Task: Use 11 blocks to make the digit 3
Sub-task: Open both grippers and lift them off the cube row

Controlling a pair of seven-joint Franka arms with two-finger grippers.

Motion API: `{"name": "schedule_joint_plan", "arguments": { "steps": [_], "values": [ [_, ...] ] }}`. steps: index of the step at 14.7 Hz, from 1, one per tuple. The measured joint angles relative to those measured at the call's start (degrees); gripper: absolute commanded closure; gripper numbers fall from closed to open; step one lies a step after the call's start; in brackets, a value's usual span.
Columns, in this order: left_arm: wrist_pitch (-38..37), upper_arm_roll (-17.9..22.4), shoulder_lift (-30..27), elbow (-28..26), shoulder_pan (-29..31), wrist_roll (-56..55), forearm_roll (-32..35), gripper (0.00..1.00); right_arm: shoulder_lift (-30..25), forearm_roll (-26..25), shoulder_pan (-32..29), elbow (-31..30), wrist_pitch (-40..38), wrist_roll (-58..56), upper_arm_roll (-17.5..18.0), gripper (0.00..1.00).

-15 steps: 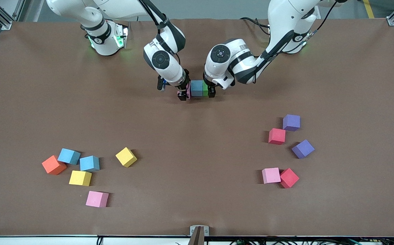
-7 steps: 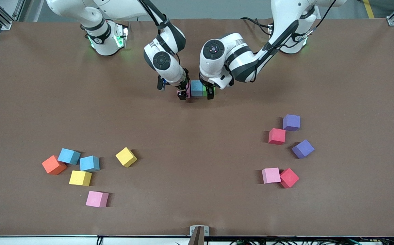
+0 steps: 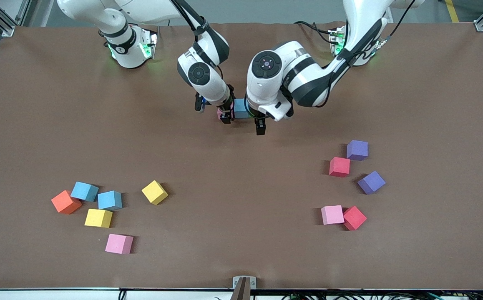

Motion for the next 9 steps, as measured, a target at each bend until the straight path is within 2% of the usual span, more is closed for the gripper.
{"name": "schedule_joint_plan", "arguments": {
  "steps": [3,9],
  "values": [
    [-2.30,2.35,0.00,4.06,1.13,9.53,0.09,0.00,-0.06,-0.63,0.00,0.73,-2.23,0.00,-0.14,0.00],
    [-2.83,9.31,2.19,9.82,3.56,31.62,1.52,0.00,-2.07,-1.01,-0.13,6.53,-14.84,0.01,-2.15,0.00]
  ]
}}
